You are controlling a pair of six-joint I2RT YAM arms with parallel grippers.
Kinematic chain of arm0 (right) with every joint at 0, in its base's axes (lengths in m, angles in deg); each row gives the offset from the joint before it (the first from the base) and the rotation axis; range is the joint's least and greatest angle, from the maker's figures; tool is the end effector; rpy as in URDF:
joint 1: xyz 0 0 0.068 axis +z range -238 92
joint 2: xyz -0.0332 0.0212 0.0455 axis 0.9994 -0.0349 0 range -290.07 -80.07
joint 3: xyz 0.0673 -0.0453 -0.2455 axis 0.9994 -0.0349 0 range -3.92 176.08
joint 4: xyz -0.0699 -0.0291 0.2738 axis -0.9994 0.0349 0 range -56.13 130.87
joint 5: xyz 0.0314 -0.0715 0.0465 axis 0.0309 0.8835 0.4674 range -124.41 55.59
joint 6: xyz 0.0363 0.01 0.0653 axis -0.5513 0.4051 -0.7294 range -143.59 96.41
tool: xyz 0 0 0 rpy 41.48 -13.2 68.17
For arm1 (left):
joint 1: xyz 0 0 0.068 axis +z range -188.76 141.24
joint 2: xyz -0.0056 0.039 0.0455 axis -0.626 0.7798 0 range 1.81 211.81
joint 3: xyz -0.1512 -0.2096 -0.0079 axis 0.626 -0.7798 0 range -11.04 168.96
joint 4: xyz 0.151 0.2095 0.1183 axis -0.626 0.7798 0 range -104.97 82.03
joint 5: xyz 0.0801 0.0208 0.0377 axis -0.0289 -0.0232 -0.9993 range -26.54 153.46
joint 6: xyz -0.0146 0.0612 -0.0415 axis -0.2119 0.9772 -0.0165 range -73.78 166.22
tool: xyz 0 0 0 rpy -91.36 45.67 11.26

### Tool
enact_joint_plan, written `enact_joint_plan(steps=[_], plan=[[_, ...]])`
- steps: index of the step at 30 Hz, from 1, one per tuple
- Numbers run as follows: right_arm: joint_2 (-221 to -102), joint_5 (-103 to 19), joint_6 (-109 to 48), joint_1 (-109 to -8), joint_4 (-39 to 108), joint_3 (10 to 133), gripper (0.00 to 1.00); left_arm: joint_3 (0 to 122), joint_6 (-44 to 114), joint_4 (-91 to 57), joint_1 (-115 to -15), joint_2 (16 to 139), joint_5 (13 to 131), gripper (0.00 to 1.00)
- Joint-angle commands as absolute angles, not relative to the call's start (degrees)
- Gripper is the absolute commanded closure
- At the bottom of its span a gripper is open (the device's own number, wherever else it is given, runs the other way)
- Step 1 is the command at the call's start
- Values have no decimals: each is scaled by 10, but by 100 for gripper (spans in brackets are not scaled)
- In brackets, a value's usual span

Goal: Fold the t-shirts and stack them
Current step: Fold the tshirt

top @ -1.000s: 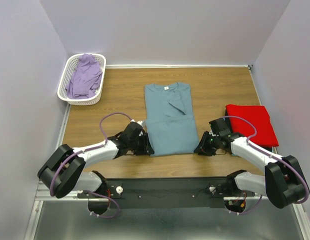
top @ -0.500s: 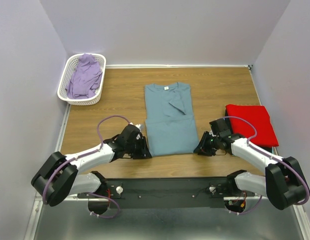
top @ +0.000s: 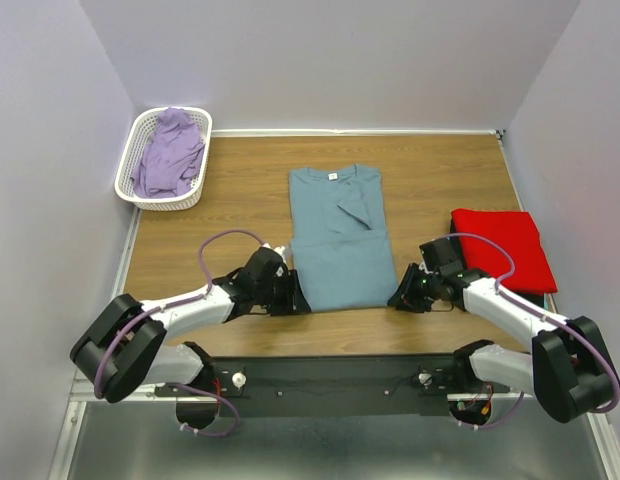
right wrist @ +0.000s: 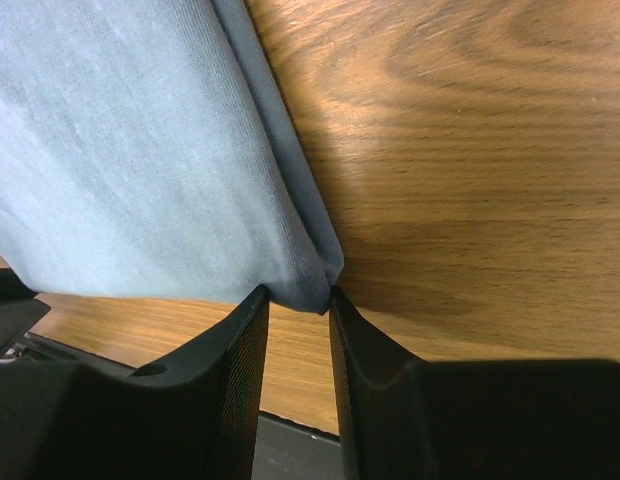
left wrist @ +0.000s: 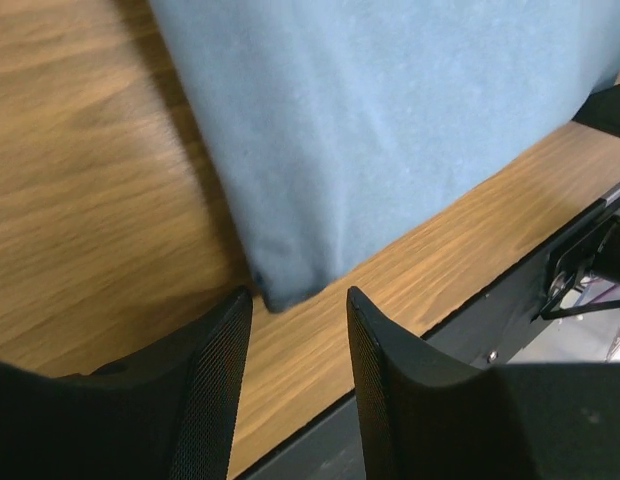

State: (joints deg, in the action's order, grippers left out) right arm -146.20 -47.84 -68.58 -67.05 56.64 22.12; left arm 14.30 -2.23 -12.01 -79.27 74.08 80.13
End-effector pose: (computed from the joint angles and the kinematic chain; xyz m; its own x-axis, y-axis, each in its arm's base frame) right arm 0.2053 0.0945 0.0932 -0.9036 0.3903 -0.1766 0.2714 0.8406 0.4687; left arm 0.1847 -0.1818 0.0922 -0.9566 -0.1257 -0.2631 0.0707 0.7753 -0.6276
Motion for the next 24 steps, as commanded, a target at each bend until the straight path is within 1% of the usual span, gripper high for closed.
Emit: enact_joint_plan(steps=[1,3,9,12,13,15,16,18,19,21,24], plan=[[-1451,-479,-689,-666,576,210,63,134,-34,-169,-795,765,788,48],[-1448,-477,-689,-666,577,210,63,130,-38,-176,-795,777,789,49],[-1430,-460,-692,-666,583,215,62,121,-41,-169,-795,776,781,56],[-1419,-436,-696,-666,591,219,60,124,-37,-155,-795,777,777,64],[-1419,-428,-697,-666,595,221,60,125,-36,-151,-795,777,776,69],[-1419,-424,-698,-666,596,223,59,128,-34,-151,-795,776,773,72],[-1422,-422,-697,-666,596,224,59,129,-34,-135,-795,775,773,75],[-1425,-420,-696,-667,596,222,57,134,-29,-129,-795,771,771,77],[-1425,-417,-695,-666,596,223,55,135,-27,-123,-795,770,771,79],[-1432,-419,-691,-666,596,222,55,140,-23,-115,-795,766,767,80],[-1442,-419,-689,-666,594,219,56,144,-18,-107,-795,761,766,83]])
